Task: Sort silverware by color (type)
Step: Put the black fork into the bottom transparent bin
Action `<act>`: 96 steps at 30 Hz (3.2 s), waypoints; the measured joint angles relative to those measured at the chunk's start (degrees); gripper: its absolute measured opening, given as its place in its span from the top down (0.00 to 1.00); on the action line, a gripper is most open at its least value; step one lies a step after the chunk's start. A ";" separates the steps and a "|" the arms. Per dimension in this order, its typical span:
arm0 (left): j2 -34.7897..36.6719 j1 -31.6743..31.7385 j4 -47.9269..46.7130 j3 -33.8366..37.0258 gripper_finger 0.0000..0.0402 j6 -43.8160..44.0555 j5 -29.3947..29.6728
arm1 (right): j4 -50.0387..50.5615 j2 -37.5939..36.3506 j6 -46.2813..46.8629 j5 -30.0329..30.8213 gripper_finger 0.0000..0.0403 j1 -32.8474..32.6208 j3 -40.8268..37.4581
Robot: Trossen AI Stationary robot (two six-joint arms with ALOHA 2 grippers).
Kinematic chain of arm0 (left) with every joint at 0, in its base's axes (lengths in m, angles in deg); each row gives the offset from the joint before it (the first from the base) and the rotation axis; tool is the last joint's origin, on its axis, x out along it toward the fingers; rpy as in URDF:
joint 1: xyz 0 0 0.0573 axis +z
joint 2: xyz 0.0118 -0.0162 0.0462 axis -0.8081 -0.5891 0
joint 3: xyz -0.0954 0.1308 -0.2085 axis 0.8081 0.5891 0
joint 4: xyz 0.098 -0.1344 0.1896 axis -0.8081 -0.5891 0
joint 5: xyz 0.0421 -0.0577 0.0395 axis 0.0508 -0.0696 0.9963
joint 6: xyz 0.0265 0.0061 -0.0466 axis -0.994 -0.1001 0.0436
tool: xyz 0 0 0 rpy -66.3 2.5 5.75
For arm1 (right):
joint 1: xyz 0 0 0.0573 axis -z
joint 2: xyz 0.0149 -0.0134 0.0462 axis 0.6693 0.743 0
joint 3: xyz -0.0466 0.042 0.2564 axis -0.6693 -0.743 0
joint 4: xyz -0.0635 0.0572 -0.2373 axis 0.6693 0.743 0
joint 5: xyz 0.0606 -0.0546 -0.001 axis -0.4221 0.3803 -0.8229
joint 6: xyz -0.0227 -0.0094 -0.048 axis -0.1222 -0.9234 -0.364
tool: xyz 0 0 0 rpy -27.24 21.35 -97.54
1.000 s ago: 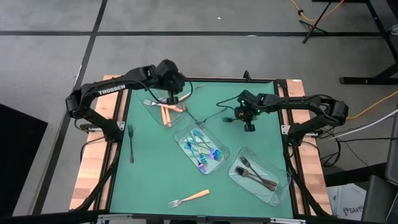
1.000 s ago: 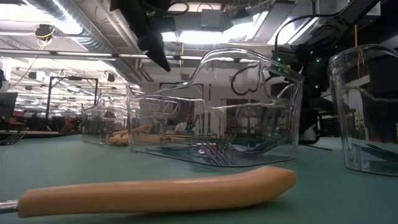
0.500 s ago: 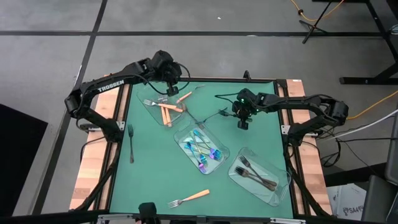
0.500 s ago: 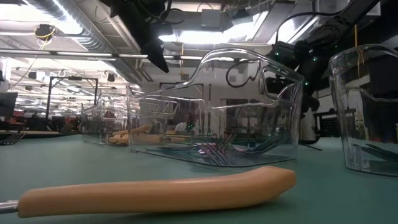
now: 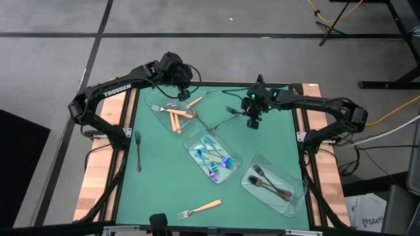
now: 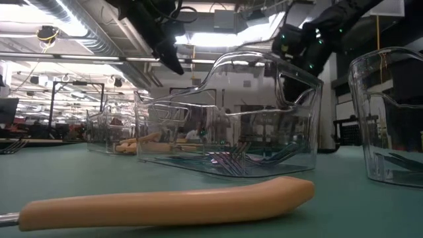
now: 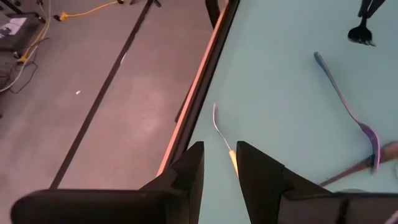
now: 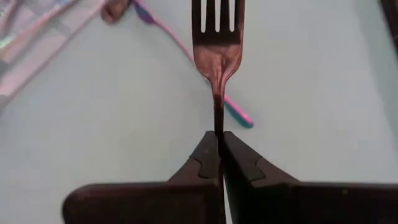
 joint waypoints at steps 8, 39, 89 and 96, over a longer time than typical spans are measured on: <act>0.00 0.00 0.19 -0.02 0.78 0.00 0.00 | 10.02 0.00 1.53 0.00 1.00 0.00 10.13; 0.00 0.00 0.02 -0.02 0.78 -0.02 0.04 | 28.76 -0.04 37.59 -0.17 1.00 -27.59 24.74; -0.02 -0.28 -0.38 -0.02 0.78 0.09 0.04 | 17.23 1.70 94.92 15.78 1.00 -73.83 -2.91; -0.02 -0.35 -0.35 -0.02 0.78 0.20 0.03 | 14.37 1.70 94.89 12.07 1.00 -73.83 -5.84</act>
